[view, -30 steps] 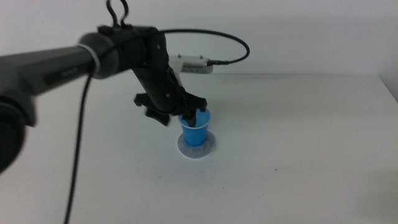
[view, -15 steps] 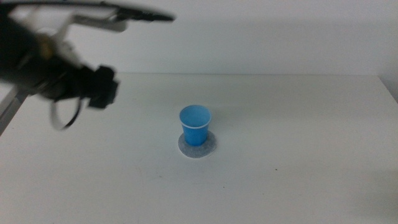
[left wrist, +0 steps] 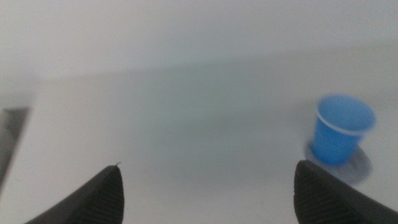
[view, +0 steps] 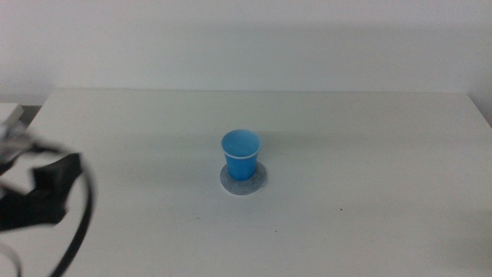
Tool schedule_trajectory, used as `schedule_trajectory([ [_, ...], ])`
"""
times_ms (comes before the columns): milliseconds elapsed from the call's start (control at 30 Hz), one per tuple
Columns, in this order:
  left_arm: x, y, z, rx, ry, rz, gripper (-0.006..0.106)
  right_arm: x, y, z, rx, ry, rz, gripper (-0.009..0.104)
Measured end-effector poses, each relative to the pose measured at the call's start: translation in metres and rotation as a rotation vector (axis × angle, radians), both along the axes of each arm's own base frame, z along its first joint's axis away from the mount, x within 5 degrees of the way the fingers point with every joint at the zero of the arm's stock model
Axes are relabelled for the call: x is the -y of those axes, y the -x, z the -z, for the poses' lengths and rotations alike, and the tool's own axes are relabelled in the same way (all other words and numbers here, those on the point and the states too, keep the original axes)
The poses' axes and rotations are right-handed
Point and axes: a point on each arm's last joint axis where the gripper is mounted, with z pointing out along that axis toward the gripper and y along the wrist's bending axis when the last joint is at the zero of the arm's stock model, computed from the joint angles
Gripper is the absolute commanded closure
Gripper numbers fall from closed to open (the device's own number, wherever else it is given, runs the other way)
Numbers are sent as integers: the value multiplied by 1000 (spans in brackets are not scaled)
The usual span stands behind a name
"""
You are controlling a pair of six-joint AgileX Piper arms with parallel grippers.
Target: Place an empty cup on a cup mat.
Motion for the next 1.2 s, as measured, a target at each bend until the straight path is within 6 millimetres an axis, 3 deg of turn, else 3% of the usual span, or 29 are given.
schedule_trajectory([
  [233, -22, 51, 35, 190, 35, -126, 7, 0, 0, 0, 0, 0, 0, 2],
  [500, -26, 72, 78, 237, 41, -163, 7, 0, 0, 0, 0, 0, 0, 2],
  [767, -26, 78, 73, 352, 51, -159, 7, 0, 0, 0, 0, 0, 0, 2],
  [1200, -26, 78, 70, 391, 49, -157, 7, 0, 0, 0, 0, 0, 0, 2],
])
